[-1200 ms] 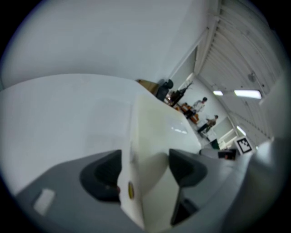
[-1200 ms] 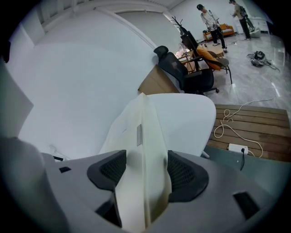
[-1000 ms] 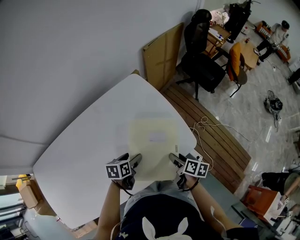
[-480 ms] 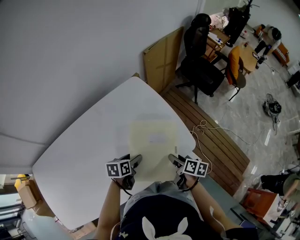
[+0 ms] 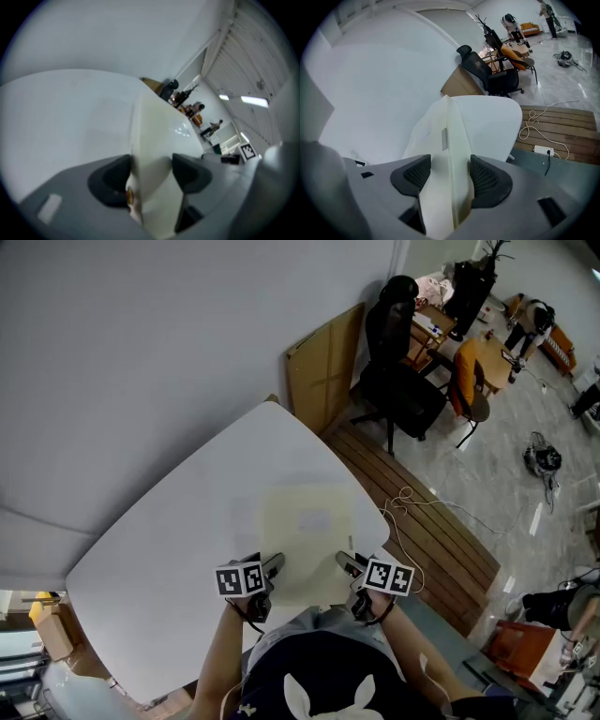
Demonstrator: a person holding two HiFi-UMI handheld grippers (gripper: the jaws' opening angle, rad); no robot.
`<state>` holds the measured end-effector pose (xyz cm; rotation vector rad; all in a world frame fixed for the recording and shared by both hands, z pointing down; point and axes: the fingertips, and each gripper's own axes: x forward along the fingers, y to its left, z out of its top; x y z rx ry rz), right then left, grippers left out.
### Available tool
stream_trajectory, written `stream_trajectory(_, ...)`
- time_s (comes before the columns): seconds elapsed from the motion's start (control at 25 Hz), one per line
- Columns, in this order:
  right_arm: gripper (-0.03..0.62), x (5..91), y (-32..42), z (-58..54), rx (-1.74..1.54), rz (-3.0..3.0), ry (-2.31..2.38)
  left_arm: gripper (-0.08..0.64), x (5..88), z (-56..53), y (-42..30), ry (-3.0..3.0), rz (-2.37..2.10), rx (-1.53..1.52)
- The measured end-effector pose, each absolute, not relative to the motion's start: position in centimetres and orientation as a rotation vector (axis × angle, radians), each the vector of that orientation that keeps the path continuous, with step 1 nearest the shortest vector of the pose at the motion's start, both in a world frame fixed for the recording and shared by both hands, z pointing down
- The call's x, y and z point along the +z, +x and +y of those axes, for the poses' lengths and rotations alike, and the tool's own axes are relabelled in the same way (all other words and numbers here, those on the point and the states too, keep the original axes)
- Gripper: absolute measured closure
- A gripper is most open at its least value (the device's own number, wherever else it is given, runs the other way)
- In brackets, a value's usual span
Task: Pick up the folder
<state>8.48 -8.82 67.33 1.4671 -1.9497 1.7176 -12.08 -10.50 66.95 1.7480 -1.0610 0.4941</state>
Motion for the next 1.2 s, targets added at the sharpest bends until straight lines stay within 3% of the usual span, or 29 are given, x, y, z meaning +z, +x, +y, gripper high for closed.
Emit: stream_trajectory(1.2,0.344,61.4,6.9,-9.6,1.586,-2.076,1.504,0.276,60.8,-10.4,-13.4,1.838,-1.207,0.385)
